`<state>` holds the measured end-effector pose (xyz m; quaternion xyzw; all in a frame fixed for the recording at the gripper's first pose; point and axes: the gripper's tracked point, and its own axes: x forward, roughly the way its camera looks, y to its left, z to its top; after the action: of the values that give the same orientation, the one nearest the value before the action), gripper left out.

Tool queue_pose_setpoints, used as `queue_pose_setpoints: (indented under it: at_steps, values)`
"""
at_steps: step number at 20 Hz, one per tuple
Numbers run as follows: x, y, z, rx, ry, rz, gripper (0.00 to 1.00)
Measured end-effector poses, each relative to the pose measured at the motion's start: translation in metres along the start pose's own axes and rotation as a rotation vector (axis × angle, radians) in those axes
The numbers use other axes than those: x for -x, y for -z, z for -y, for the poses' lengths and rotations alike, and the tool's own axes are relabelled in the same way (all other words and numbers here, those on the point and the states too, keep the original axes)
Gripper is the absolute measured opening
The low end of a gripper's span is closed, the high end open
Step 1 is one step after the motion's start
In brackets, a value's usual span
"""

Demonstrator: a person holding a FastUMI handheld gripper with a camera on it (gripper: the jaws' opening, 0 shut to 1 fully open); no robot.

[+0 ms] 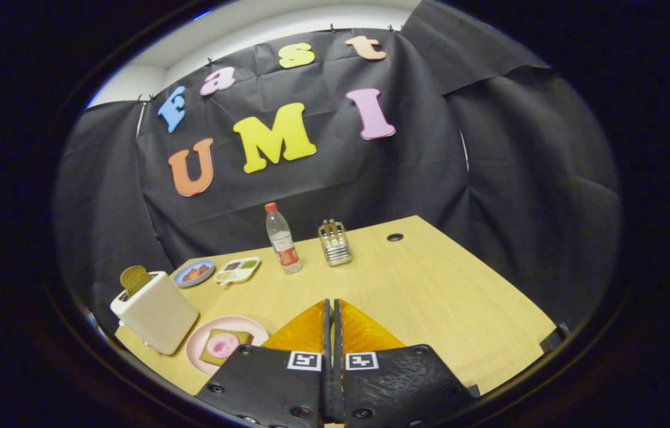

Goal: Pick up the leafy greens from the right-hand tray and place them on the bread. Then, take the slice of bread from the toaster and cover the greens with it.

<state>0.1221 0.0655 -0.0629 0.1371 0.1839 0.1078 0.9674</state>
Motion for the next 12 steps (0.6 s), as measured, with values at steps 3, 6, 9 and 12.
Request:
queue_pose_setpoints:
  at_steps: [3,6,9,12]
  values:
    - [0.007,-0.01,-0.024,0.017,-0.027,0.021,0.0]
    - [0.01,-0.016,-0.055,0.015,-0.073,0.024,0.0]
    - [0.008,-0.017,-0.09,0.032,-0.114,0.023,0.0]
    - [0.004,-0.013,-0.13,0.031,-0.166,0.011,0.0]
